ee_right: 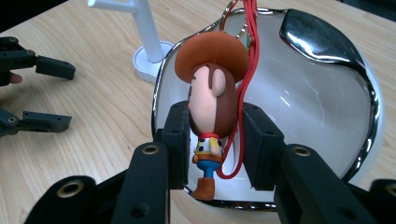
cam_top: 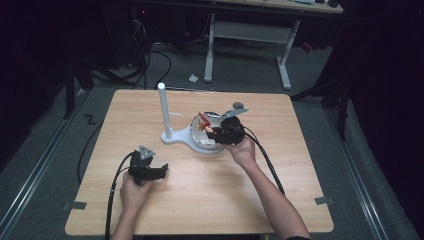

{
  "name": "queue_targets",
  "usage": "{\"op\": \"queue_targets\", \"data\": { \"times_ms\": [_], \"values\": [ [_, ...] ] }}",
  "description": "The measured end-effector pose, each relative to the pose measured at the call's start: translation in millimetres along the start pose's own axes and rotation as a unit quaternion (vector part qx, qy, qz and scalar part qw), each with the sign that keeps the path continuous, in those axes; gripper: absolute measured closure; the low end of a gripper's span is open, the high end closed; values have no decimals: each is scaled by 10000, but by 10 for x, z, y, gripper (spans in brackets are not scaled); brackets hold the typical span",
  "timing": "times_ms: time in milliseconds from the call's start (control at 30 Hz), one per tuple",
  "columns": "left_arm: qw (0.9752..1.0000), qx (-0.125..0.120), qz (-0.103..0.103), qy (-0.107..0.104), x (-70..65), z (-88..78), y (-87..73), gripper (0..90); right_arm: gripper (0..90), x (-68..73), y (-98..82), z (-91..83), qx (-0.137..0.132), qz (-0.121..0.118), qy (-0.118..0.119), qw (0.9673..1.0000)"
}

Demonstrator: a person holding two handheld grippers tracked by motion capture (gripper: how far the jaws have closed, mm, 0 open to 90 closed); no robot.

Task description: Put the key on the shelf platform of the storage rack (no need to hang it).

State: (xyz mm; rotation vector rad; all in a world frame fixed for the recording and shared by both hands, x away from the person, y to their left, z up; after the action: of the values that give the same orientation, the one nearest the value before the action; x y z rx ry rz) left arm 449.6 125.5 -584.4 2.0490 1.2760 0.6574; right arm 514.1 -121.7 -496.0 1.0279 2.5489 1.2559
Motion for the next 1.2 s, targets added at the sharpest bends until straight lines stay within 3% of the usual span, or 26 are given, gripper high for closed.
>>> {"op": "queue_targets", "data": {
  "times_ms": [267,533,900,1200],
  "values": [
    [10000,2,2,0,0,0,0,178,655,-32,-31,53,209,79,-50,9997],
    [10000,-1,0,0,0,0,0,178,595,-42,-14,44,137,133,-88,9998],
    [10000,-1,0,0,0,0,0,178,515,-48,6,-176,-160,155,-180,9996],
    [10000,-3,1,-1,0,0,0,178,500,-107,20,-388,-370,250,-279,9986]
  ]
}}
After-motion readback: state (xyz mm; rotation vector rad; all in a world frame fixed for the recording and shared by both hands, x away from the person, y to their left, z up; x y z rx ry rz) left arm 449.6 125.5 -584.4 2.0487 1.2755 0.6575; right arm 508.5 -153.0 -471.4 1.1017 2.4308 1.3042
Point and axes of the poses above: each handheld gripper's, and its own axes: z roughly forward along the jaws, y roughly out of its top, x roughly to its left, the point moved 7 cm from there along z, roughly forward along the jaws, and after that the axes turned 8 degrees about y, right-handed, at the moved point
